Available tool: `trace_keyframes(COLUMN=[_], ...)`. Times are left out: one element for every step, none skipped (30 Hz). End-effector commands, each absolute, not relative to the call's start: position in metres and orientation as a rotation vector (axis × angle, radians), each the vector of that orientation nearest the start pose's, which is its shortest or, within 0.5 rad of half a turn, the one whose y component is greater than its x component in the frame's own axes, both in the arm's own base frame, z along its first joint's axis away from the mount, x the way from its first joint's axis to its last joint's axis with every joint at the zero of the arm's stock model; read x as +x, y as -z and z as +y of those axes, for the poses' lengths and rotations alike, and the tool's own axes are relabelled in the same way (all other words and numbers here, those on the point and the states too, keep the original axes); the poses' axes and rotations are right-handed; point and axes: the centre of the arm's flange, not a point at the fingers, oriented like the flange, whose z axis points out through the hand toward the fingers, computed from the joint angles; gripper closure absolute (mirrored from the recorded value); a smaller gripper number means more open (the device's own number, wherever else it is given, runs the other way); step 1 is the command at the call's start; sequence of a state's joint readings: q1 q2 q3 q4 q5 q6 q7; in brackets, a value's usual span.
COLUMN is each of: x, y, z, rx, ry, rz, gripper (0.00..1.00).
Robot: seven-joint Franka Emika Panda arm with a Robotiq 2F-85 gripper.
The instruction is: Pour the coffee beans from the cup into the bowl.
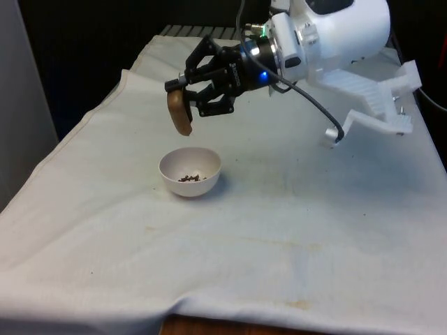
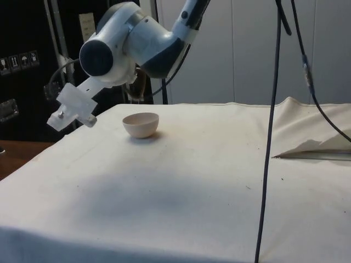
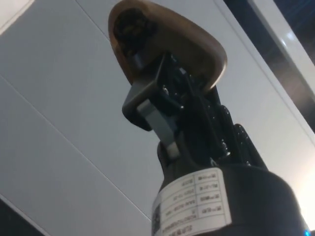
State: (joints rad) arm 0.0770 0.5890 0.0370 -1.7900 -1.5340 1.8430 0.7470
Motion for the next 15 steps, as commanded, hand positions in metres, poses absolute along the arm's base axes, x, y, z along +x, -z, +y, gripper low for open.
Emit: trace_keyframes(x=[0.649,0.649,0.648,0.649,0.648,0.647,0.647,0.647,0.646,0.646,0.646,0.646,0.646,0.645,0.645], y=[-0.243,-0.243,-0.242,-0.242,-0.24,-0.239,-0.238,-0.237,-0.236,-0.235,-0.235,-0.234,-0.235,-0.232,-0.231], z=[-0.006,-0.006,-0.006,-0.007,-0.006,-0.007,-0.008,-0.008,-0.009,-0.01,-0.01,-0.011,-0.01,-0.012,-0.012], rx=[1.78,1.773,1.766,1.772,1.752,1.746,1.738,1.731,1.725,1.719,1.711,1.704,1.714,1.691,1.684], ry=[-0.175,-0.176,-0.175,-0.169,-0.177,-0.176,-0.178,-0.18,-0.18,-0.18,-0.183,-0.183,-0.178,-0.185,-0.185], rz=[0.282,0.283,0.283,0.277,0.285,0.284,0.284,0.284,0.284,0.283,0.283,0.284,0.279,0.283,0.283], gripper=[0.97,0.97,0.97,0.97,0.97,0.97,0.97,0.97,0.97,0.97,0.97,0.97,0.97,0.97,0.97])
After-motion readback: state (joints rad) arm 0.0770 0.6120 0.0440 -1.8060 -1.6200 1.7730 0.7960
